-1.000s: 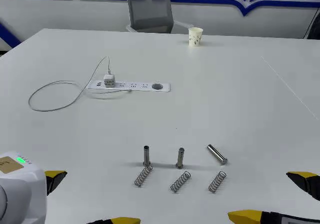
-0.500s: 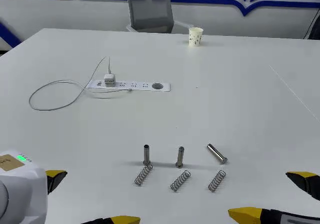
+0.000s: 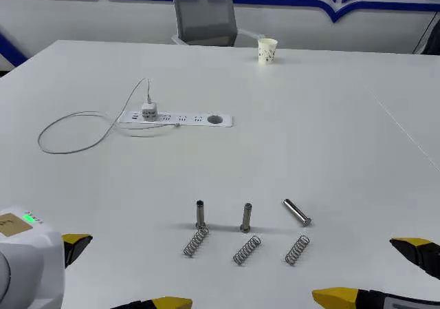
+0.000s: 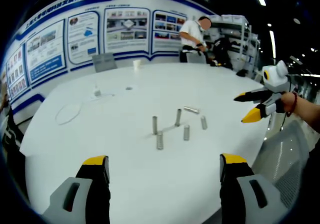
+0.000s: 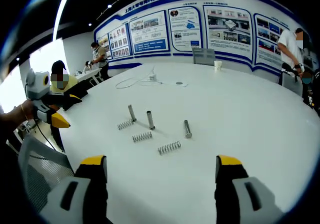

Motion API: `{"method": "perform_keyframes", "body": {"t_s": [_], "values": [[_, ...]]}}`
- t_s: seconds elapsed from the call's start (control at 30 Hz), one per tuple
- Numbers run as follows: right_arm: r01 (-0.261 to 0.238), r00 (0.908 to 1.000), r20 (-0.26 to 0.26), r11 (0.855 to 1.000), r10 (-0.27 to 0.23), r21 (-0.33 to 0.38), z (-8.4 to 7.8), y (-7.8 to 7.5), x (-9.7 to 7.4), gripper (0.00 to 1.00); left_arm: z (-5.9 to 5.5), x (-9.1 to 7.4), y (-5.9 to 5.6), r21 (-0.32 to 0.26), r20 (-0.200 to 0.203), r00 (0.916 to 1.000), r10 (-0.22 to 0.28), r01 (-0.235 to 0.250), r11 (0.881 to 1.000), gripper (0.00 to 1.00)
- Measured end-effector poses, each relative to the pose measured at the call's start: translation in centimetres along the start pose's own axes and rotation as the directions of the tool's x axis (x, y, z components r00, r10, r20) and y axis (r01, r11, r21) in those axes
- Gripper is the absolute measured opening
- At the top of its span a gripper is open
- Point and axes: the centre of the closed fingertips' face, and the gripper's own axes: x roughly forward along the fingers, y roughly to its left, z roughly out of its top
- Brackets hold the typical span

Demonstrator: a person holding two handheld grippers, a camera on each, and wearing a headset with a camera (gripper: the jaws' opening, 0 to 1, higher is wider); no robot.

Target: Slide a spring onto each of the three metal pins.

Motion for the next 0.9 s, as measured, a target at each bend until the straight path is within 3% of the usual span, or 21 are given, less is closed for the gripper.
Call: {"method": "perform_keyframes", "body": {"t_s": [0.33,0.7,0.9], "values": [[0.003,1.0,0.004,1.0,-0.003,-0.015,0.6,-0.3,0.8,0.86,-0.1,0.2,-0.2,0.0,0.002,1.0,-0.005,0.005,1.0,0.92],[-0.013,0.9995,0.03,0.999,0.012,0.032,2.2,-1.1,2.6,0.75,-0.6,0.6,-0.6,-0.003,0.001,1.0,-0.009,0.009,1.0,0.91],[-0.005,0.9998,0.021,1.0,0.005,-0.006,2.8,-1.8,3.9,0.71,-0.7,0.7,-0.6,0.0,0.005,0.9999,-0.013,0.013,1.0,0.9]]}}
